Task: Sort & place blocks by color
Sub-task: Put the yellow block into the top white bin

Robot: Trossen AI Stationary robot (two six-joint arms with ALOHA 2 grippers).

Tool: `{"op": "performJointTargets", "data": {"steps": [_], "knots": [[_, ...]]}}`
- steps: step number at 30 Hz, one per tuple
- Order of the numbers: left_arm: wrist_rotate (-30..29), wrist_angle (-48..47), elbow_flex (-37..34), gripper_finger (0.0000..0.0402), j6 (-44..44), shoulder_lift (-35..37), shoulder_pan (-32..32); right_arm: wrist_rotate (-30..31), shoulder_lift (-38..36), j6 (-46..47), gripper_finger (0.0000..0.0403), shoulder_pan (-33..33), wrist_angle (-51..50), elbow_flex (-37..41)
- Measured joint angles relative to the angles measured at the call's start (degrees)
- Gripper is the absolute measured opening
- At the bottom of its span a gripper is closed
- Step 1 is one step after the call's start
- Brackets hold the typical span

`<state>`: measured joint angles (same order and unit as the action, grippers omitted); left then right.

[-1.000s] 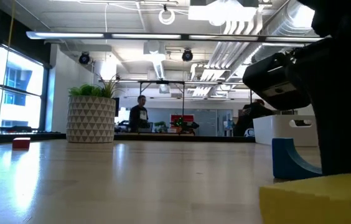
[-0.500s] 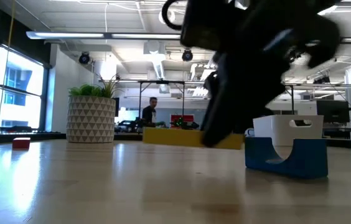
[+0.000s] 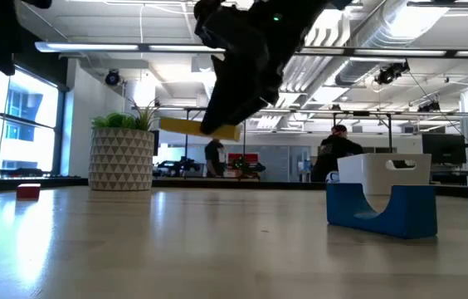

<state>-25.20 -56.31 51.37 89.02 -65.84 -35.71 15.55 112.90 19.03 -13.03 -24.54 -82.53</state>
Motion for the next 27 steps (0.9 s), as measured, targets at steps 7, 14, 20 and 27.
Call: {"op": "performJointTargets", "data": {"steps": [7, 14, 20, 27], "knots": [[-2.9, 0.0, 0.0, 0.0175, -5.3, 1.0, 6.2, 6.3, -0.1, -1.2, 0.0095, 4.8, -12.3, -6.4], [-2.1, 0.0, 0.0, 0.0175, -7.7, 1.0, 12.1, 12.5, -0.1, 0.5, 0.0095, 9.7, -26.8, -12.2], [-0.9, 0.0, 0.0, 0.0175, -6.7, 1.0, 17.0, 17.5, -0.1, 0.0, 0.0095, 15.2, -41.4, -17.0], [2.1, 0.0, 0.0, 0.0175, -4.9, 0.9, 22.4, 18.9, -0.1, -4.5, 0.0095, 23.4, -55.0, -21.0]]}}
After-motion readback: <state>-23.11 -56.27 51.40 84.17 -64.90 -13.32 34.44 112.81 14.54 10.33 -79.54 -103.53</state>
